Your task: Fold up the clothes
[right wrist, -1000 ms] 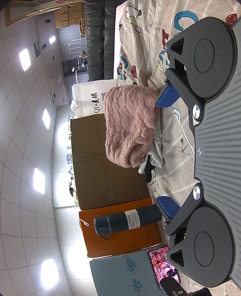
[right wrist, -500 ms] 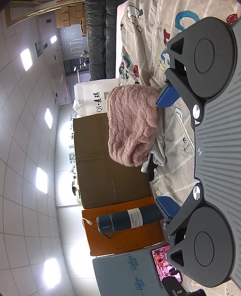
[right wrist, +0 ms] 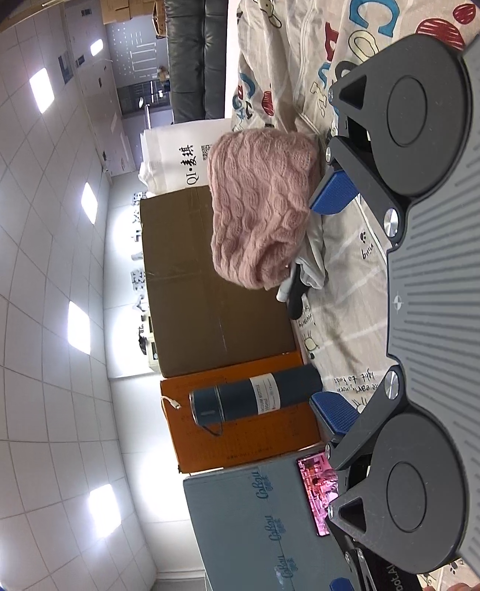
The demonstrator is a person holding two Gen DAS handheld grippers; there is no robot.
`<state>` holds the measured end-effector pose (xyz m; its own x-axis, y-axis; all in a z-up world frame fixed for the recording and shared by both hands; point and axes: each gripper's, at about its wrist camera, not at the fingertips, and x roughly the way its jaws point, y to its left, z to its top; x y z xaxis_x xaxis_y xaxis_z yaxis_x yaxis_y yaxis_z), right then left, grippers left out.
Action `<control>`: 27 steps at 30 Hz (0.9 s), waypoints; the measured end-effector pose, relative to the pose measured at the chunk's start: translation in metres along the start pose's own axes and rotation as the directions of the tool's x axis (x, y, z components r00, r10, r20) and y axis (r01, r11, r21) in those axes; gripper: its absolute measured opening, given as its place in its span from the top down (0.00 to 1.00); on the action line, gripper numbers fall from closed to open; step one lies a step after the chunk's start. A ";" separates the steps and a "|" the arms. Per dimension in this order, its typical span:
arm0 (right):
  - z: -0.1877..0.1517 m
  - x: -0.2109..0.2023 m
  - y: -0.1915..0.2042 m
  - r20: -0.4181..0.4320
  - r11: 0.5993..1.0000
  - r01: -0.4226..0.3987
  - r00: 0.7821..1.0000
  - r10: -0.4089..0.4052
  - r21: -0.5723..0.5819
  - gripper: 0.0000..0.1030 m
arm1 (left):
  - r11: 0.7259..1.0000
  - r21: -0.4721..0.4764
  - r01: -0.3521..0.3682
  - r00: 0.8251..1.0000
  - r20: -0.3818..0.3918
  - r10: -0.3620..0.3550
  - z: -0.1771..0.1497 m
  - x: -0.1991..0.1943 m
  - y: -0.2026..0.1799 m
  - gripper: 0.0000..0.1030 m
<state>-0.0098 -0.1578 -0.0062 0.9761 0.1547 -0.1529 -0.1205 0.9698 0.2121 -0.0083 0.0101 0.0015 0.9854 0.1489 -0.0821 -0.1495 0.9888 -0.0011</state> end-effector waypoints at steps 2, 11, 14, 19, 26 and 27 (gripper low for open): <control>0.000 0.000 0.000 -0.004 1.000 -0.006 1.000 0.006 0.001 0.00 | 1.000 -0.001 -0.002 1.000 -0.006 0.002 0.001 0.000 0.000 0.00; 0.002 -0.003 0.006 -0.019 0.999 -0.039 0.999 0.039 -0.015 0.00 | 1.000 0.000 -0.007 1.000 -0.016 0.007 0.001 0.000 0.002 0.00; 0.003 -0.005 0.009 -0.019 0.999 -0.048 0.999 0.048 -0.020 0.00 | 1.000 0.000 -0.015 1.000 -0.015 0.015 0.002 -0.001 0.002 0.00; 0.004 -0.009 0.013 -0.020 0.998 -0.063 0.998 0.062 -0.029 0.00 | 1.000 -0.018 -0.022 1.000 -0.012 0.022 0.005 -0.004 0.005 0.00; 0.007 -0.015 0.021 -0.012 0.996 -0.069 0.998 0.069 -0.050 0.00 | 0.999 -0.035 -0.036 0.999 0.002 0.036 0.010 -0.010 0.011 0.00; 0.008 -0.016 0.023 -0.008 0.996 -0.065 0.998 0.065 -0.058 0.00 | 0.999 -0.037 -0.040 0.999 0.005 0.040 0.011 -0.011 0.011 0.00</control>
